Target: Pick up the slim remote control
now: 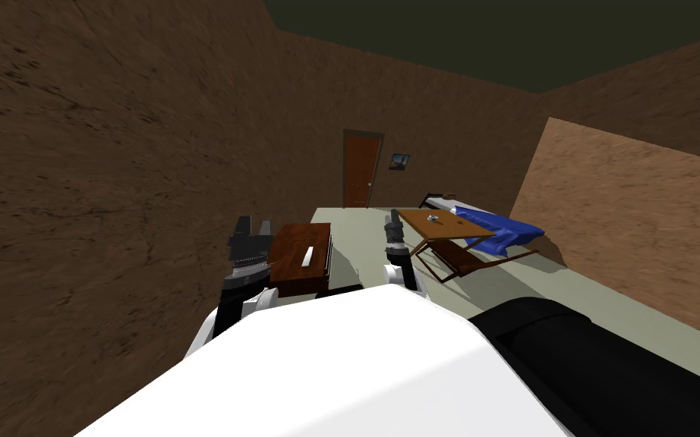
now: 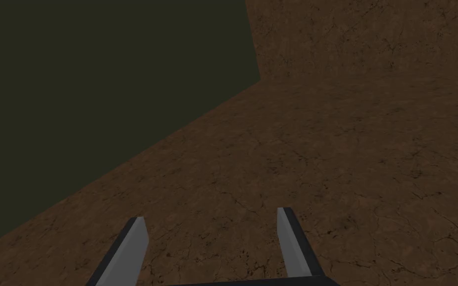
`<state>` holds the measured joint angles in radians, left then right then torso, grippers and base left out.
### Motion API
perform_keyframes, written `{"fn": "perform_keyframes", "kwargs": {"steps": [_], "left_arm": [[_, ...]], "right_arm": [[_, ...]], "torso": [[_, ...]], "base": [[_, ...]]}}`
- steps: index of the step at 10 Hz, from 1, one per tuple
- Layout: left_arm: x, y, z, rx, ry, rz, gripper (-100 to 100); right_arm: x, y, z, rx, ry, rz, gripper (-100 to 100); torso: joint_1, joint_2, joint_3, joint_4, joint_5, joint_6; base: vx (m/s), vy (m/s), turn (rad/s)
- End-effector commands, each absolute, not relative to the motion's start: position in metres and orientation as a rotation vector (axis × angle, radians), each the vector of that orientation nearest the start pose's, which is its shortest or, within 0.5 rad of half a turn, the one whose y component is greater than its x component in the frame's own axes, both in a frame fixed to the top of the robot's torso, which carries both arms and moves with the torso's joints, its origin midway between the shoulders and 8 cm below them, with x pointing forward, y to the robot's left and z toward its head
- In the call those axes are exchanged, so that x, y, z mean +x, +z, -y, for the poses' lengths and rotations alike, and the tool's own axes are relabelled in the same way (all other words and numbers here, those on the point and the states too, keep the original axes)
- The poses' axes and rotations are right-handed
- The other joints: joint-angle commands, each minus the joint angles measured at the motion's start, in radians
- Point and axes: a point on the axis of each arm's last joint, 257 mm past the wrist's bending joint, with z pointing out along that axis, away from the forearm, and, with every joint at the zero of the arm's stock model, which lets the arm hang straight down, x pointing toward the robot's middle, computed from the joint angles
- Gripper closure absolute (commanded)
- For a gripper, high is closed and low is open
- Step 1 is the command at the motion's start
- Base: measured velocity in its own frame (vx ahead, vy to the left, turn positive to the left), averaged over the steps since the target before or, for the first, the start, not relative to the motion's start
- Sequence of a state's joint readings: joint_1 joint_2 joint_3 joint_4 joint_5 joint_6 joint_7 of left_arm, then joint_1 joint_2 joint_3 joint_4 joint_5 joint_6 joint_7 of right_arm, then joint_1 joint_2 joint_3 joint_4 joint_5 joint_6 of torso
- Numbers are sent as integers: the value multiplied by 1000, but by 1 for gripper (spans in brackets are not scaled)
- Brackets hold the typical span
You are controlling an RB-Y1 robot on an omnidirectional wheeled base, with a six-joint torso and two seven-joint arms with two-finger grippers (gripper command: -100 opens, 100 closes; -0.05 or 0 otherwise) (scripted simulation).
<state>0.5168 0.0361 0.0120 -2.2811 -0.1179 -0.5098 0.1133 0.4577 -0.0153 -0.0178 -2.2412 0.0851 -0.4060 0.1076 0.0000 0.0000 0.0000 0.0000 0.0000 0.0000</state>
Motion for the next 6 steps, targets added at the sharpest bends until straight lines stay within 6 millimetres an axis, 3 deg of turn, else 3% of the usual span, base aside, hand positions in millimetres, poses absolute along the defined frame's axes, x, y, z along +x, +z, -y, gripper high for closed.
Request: {"fn": "perform_keyframes", "kwargs": {"steps": [1,4,6], "left_arm": [[349,8,-273,-616,-1307,-734,-100],[363,-22,-297,-674,-1274,-812,-100],[374,-49,-323,-742,-1236,-868,-100]], "right_arm": [[371,2,276,622,1121,-761,0],[371,2,276,622,1121,-761,0],[371,2,276,622,1121,-761,0]], "torso": [[0,0,0,0,0,0],[-9,0,0,0,-2,0],[-11,0,0,0,-2,0]], "base": [[-9,-69,-23],[-2,-152,-14],[7,-172,-19]]}}
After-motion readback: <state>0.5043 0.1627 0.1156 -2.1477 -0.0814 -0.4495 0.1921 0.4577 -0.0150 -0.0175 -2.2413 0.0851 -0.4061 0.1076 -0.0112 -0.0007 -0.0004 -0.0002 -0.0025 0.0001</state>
